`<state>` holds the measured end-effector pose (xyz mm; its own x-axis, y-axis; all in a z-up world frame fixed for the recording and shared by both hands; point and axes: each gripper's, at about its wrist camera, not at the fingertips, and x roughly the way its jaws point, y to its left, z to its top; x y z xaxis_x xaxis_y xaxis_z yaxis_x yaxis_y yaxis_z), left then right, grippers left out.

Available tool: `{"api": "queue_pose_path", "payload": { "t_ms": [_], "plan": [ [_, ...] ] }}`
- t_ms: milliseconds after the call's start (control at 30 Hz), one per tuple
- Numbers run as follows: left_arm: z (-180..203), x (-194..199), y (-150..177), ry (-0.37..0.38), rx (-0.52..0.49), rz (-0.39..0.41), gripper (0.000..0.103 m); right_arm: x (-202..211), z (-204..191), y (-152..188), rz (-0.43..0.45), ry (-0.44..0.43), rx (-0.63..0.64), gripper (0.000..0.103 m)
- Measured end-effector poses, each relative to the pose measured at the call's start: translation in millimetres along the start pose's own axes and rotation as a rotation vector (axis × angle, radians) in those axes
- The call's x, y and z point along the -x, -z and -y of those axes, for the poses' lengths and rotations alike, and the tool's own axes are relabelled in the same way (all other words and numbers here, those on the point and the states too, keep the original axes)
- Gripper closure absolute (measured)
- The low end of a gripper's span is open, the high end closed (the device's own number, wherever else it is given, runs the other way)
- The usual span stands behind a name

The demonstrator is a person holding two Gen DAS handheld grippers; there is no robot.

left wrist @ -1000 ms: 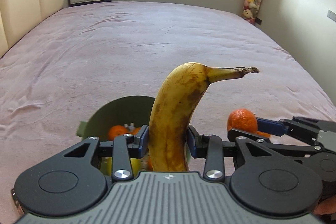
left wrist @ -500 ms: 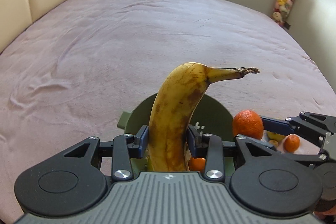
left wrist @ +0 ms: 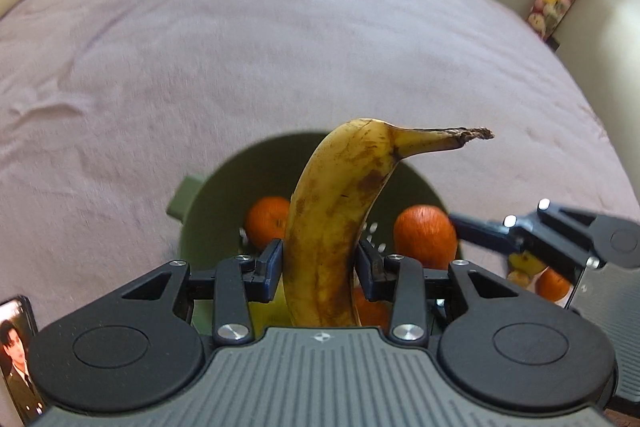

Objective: Organize fruits
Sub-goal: 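Lift and carry the banana and mandarin over the colander with both tools, then lower the banana and mandarin into the colander and open both tools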

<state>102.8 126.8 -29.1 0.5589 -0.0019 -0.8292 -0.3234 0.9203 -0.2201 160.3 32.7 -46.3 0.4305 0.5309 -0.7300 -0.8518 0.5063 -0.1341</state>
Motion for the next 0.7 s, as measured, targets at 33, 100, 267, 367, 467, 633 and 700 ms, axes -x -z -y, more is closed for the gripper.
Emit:
{"api": "queue_pose_path", "payload": {
  "t_ms": [33,100,267,367,467,633,700],
  "plan": [
    [0,-3,1,-0.002,0.005,-0.013,0.06,-4,0,0,-0.008,0.0,0.014,0.062],
    [-1,-9,3,-0.008,0.019,-0.033,0.06,-9,2,1,-0.023,-0.001,0.042,0.062],
    [4,-14,4,0.001,0.005,-0.046,0.06,-21,0,1,-0.049,-0.006,0.116,0.062],
    [8,-17,5,0.021,-0.002,-0.048,0.06,-25,1,3,-0.06,-0.007,0.144,0.062],
    [13,-22,7,0.044,-0.013,-0.047,0.06,-25,2,4,-0.065,-0.004,0.158,0.062],
    [14,-28,9,0.039,-0.017,-0.045,0.061,-26,7,4,-0.069,-0.012,0.165,0.062],
    [13,-29,10,0.044,-0.012,-0.039,0.06,-23,5,5,-0.066,-0.011,0.181,0.062]
  ]
}}
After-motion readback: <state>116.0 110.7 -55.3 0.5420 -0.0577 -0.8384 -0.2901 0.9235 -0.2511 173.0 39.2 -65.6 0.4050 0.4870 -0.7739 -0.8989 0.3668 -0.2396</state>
